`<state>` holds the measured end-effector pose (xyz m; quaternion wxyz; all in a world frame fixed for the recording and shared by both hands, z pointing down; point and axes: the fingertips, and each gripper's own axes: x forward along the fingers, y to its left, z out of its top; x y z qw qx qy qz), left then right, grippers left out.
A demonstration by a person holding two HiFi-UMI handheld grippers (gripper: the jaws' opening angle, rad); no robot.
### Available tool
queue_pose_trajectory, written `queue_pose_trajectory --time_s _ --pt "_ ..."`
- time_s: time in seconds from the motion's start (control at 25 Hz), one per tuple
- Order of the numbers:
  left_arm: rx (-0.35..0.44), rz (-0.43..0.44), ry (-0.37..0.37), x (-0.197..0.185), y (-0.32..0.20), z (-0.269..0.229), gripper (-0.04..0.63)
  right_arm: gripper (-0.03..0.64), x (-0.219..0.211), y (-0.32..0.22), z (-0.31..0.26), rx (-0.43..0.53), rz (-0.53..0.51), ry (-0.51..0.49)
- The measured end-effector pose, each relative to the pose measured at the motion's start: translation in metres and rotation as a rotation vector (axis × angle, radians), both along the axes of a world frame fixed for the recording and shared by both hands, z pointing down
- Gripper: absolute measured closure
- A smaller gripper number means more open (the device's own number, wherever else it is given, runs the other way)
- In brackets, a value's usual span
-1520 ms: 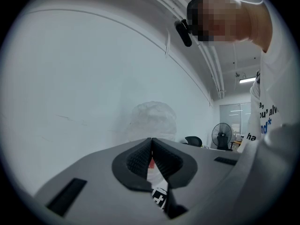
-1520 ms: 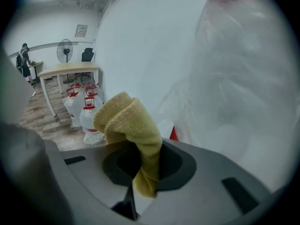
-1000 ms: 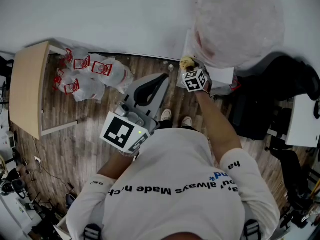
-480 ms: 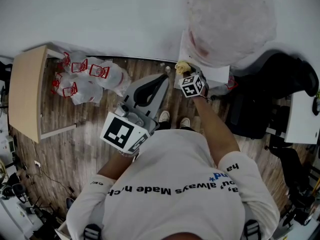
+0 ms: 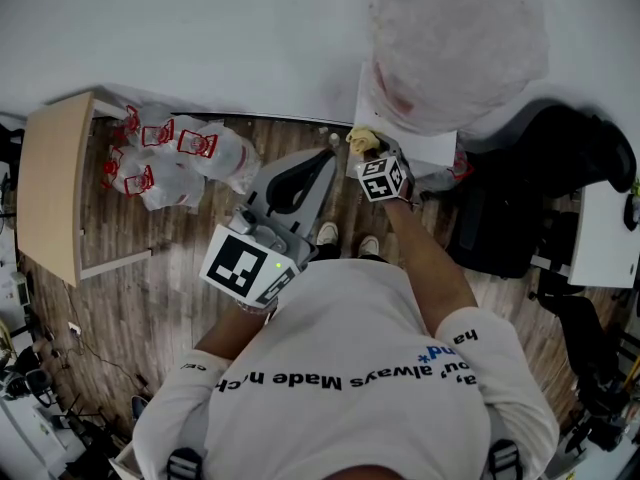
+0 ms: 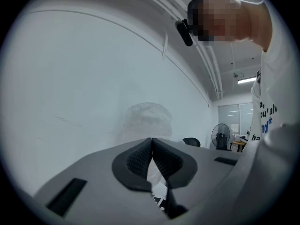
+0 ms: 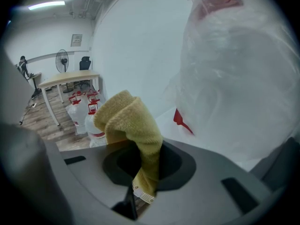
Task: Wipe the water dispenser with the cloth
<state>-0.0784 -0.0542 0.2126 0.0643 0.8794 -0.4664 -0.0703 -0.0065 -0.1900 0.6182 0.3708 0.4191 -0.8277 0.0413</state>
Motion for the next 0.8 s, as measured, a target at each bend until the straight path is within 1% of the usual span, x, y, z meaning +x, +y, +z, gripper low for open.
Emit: queue_pose_trajectory --time_s 0.28,0.48,0.64,0.8 --pt "-0.001 0.002 -0.002 0.0003 -0.0016 0.0008 0.575 0.555 0.0002 0.0077 0.0004 -0.010 0.007 -0.027" --pt "0.003 0.002 -0.001 0.0009 -0.0043 -0.0011 0.575 0.554 0.0003 0.0094 0.0001 -0.010 0.004 -0.028" --pt "0.006 0.009 -0.004 0.0036 -0.0064 -0.0009 0.575 0.554 0.0007 0.0085 0.0009 -0.030 0.004 -0.027" --pt "0.008 0.014 -0.006 0.0046 -0.0066 -0.0025 0.575 0.554 0.0025 0.0056 -0.0086 -0.026 0.020 -0.039"
